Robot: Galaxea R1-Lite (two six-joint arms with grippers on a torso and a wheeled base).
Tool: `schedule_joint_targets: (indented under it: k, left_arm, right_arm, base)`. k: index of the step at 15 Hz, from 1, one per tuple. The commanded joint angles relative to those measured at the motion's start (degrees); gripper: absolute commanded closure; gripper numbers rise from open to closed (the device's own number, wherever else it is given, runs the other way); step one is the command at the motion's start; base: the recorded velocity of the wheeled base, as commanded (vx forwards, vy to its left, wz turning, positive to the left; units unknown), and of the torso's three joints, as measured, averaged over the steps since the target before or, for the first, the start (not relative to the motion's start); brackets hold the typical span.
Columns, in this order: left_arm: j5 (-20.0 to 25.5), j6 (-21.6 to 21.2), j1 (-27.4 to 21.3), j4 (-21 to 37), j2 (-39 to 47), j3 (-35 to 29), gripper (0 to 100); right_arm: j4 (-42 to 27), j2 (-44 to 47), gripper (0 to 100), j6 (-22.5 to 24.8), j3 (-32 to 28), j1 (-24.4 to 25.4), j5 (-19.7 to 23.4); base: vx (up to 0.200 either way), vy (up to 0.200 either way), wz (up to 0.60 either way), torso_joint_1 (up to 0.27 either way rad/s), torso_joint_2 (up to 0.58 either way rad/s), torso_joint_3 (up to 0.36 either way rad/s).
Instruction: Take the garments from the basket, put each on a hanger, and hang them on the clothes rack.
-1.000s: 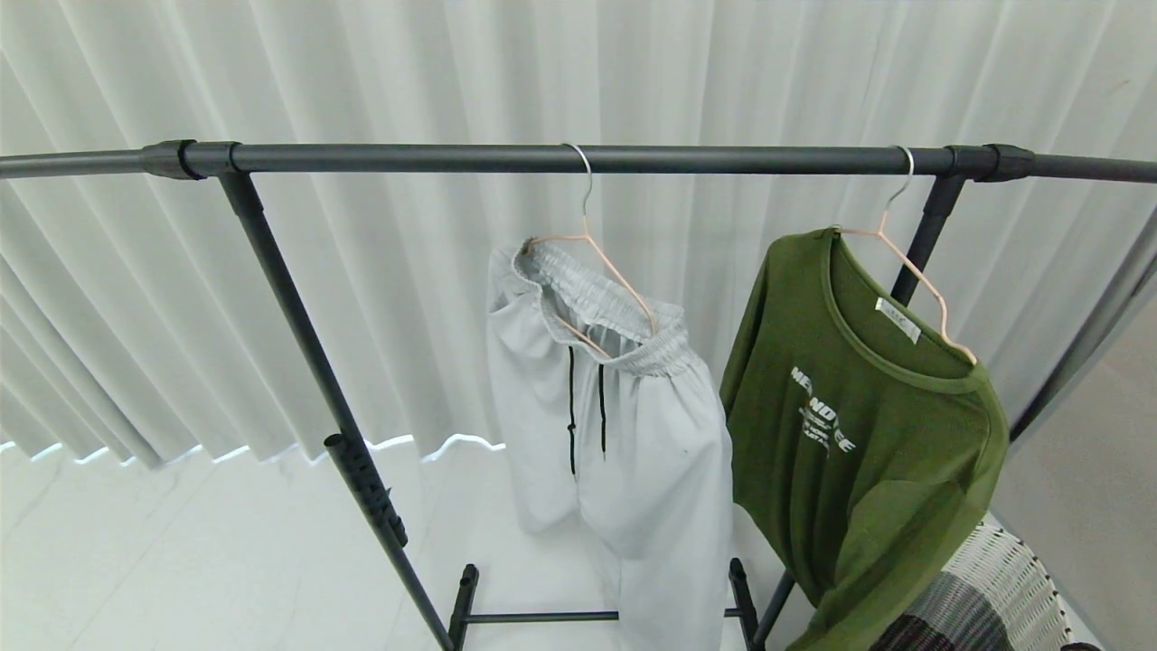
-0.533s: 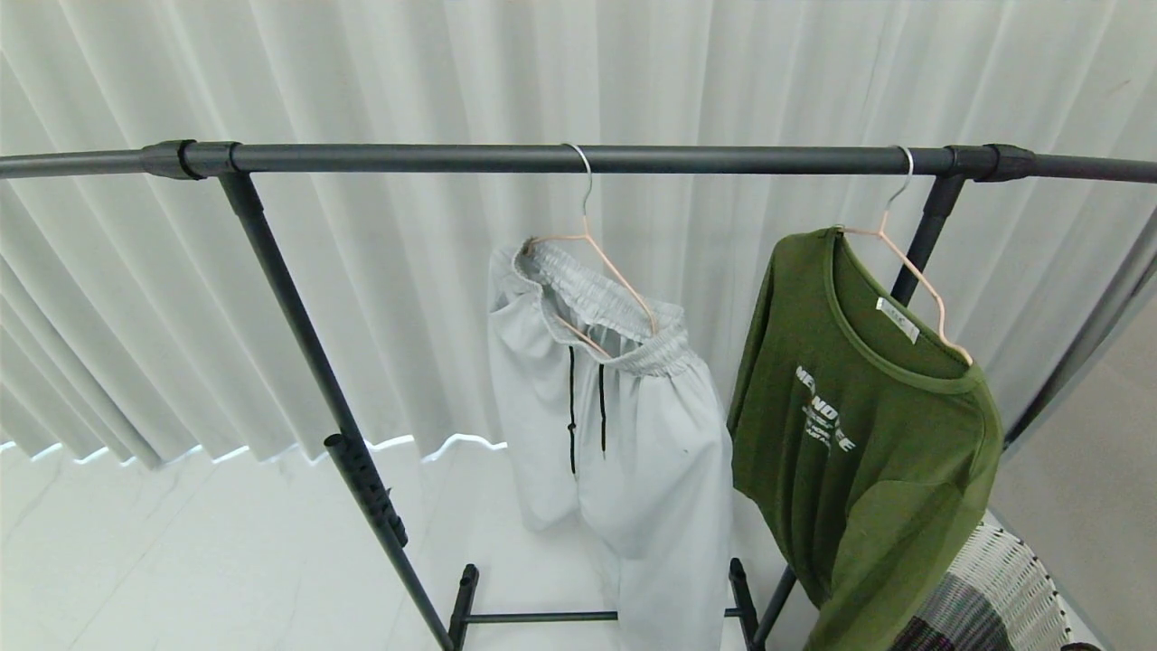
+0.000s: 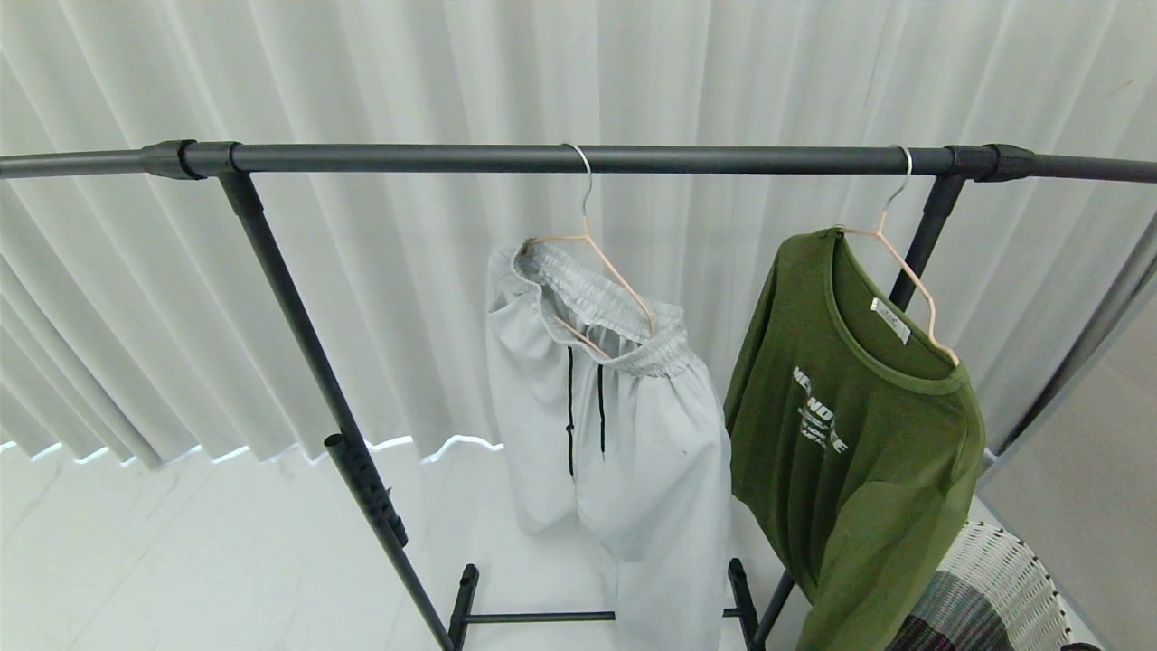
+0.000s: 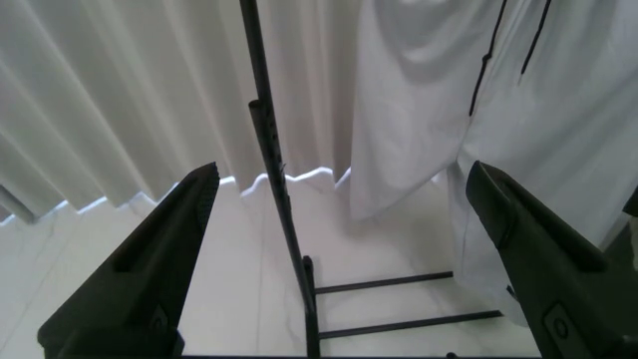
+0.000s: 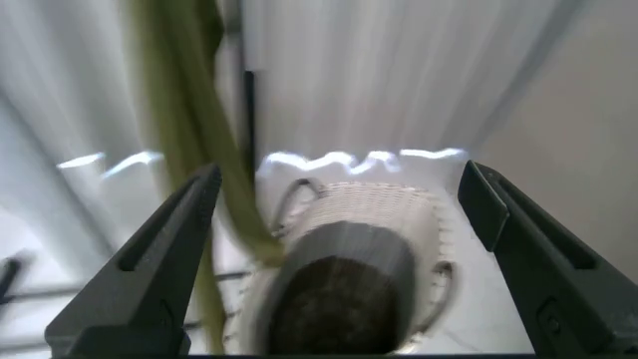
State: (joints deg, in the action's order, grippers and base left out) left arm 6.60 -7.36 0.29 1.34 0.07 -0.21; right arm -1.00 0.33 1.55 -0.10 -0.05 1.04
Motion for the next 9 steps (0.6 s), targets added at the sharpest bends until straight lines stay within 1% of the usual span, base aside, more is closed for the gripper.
schedule_joint_targets:
  k: [1,4,9]
  left_arm:
    - [0.0,0.0,0.0,0.0,-0.1,0.0,0]
    - [0.0,0.0,0.0,0.0,-0.1,0.0,0]
    - [0.0,0.0,0.0,0.0,-0.1,0.0,0]
  right_arm:
    - [-0.1,-0.2,0,0.5,-0.1,0.0,0.4]
    - [-0.2,-0.2,0,1.7,-0.2,0.0,1.1]
    - [-0.2,-0.2,0,-0.1,-0.2,0.0,1.0]
  base:
    - [0.000,0.000,0.00,0.000,0.00,0.000]
    - [0.000,0.000,0.00,0.000,0.00,0.000]
    - [0.000,0.000,0.00,0.000,0.00,0.000]
